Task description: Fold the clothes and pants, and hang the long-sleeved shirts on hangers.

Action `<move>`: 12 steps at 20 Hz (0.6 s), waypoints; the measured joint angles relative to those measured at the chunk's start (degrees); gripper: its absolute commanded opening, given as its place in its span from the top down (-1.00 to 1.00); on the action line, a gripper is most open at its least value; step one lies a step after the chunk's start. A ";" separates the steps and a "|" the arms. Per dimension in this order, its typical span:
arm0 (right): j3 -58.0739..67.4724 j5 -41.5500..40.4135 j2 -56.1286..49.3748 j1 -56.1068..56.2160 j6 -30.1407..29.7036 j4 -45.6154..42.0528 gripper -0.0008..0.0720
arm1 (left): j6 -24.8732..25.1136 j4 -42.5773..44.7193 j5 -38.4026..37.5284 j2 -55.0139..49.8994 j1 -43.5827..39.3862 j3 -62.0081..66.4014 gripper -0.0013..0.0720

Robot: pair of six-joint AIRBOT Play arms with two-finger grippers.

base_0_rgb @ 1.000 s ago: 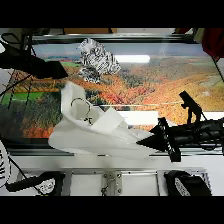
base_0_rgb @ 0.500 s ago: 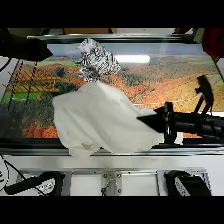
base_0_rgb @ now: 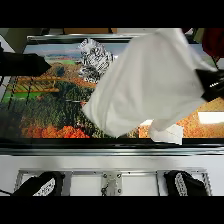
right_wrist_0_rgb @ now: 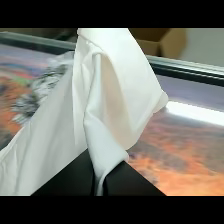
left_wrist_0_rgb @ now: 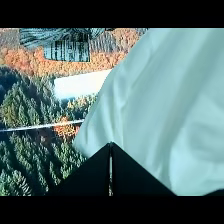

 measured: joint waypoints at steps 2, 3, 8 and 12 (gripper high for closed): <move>2.60 -3.34 -0.02 -5.99 5.35 -7.54 0.97 | 0.00 -0.63 1.60 2.21 0.00 -4.44 0.93; 3.82 -5.31 -0.02 -8.57 8.35 -11.65 0.97 | 0.02 -1.42 2.38 3.10 -0.04 -6.56 0.94; 11.45 -12.72 -1.73 -17.77 24.74 -36.52 0.97 | 0.52 -3.56 6.60 4.98 -4.81 -13.97 0.94; 21.20 -14.86 -6.12 -23.10 34.10 -50.05 0.97 | 1.60 -4.11 9.22 2.75 -12.28 -15.61 0.94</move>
